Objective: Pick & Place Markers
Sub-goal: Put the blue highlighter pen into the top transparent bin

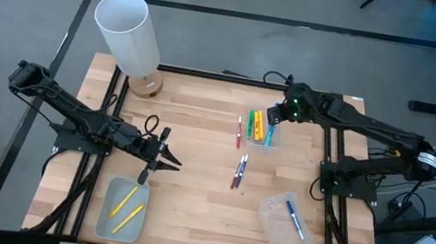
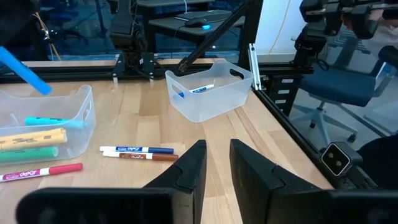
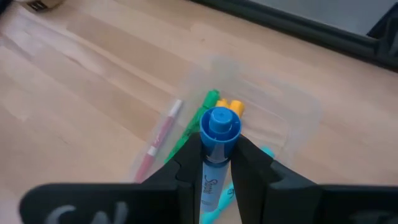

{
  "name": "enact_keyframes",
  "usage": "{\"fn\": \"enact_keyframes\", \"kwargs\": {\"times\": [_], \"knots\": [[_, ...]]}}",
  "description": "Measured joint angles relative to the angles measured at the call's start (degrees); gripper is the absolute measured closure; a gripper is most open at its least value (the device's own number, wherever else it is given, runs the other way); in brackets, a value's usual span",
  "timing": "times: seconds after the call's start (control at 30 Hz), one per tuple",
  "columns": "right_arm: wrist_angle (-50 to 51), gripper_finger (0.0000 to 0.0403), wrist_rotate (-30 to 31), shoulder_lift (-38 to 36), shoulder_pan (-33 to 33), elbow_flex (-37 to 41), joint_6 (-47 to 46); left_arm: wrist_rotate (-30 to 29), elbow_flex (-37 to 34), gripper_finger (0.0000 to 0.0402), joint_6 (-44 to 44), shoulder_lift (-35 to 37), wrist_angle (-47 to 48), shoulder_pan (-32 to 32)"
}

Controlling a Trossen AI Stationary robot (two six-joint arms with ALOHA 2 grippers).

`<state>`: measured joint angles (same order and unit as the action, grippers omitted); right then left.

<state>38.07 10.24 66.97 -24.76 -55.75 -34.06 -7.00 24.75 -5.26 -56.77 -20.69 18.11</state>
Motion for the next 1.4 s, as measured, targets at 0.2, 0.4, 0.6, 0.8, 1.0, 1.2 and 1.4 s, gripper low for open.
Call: {"fn": "enact_keyframes", "kwargs": {"times": [0.2, 0.4, 0.6, 0.8, 1.0, 1.2, 1.4], "knots": [[0.03, 0.0339, -2.30, 1.68, -1.22, 0.00, 0.05, -0.01, 0.00, 0.0334, 0.00, 0.00, 0.00, 0.02], [0.00, 0.0340, -2.88, 2.96, -2.29, 0.00, 0.11, 0.01, 0.00, 0.0333, -0.11, -0.02, 0.00, 0.00], [-0.03, 0.0341, -4.46, 5.19, -3.27, 0.00, 0.22, -0.01, 0.00, 0.0336, -0.13, -0.02, 0.00, 0.01], [-0.07, 0.0340, -6.41, 8.24, -4.20, 0.00, 1.32, -0.01, 0.00, 0.0332, -0.11, -0.02, 0.00, 0.01], [-0.56, 0.0339, -7.56, 10.87, -5.56, 0.00, 1.53, 0.01, 0.00, 0.0336, -0.09, -0.02, 0.02, 0.02], [-0.94, 0.0341, -10.02, 13.71, -6.66, 0.00, 1.57, 0.01, 0.00, 0.0338, -0.12, -0.02, 0.54, 0.02], [-1.11, 0.0337, -10.48, 15.55, -7.32, 0.00, 1.75, 0.01, 0.00, 0.0338, -0.71, -0.02, 1.27, 0.00]]}}
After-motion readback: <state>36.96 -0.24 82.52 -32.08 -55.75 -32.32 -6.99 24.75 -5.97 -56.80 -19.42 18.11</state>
